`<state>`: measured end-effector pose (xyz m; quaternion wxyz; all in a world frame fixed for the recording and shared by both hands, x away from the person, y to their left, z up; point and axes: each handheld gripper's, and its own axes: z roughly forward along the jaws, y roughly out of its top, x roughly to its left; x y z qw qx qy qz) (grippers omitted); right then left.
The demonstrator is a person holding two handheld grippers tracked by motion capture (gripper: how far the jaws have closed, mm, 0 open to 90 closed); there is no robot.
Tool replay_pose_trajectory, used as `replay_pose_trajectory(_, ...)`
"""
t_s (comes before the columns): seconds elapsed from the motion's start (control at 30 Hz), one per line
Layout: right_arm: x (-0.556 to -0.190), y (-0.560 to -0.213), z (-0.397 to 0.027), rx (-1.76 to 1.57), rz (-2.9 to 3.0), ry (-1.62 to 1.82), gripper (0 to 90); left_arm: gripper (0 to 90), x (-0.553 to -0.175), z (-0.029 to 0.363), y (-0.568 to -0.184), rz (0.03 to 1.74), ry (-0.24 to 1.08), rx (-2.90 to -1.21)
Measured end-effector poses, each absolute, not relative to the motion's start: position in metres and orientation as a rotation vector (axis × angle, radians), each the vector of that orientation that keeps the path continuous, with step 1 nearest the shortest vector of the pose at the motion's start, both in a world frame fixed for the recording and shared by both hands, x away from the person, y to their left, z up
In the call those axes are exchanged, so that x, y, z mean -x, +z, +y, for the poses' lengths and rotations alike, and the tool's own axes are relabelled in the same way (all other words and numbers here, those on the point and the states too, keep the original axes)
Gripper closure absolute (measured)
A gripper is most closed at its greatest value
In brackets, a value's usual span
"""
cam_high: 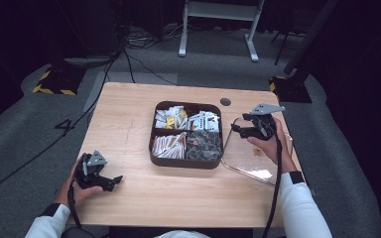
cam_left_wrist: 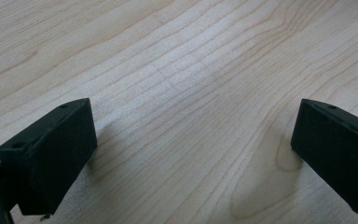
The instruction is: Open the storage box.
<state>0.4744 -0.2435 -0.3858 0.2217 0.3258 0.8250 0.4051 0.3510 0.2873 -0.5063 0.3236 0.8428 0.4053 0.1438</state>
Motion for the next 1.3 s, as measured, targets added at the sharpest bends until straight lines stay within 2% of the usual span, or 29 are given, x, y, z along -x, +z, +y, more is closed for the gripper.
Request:
replay_pose_trajectory(0.67, -0.492, -0.391, -0.192, -0.842, 2.343, 1.146, 34.3, 0.3, -0.351, 0.287, -0.506, 1.065, 0.378, -2.211)
replay_pose_trajectory(1.3, -0.532, -0.424, -0.155, -0.909, 2.420, 1.113, 32.1, 0.2, -0.350, 0.287, -0.506, 1.079, 0.377, -2.207)
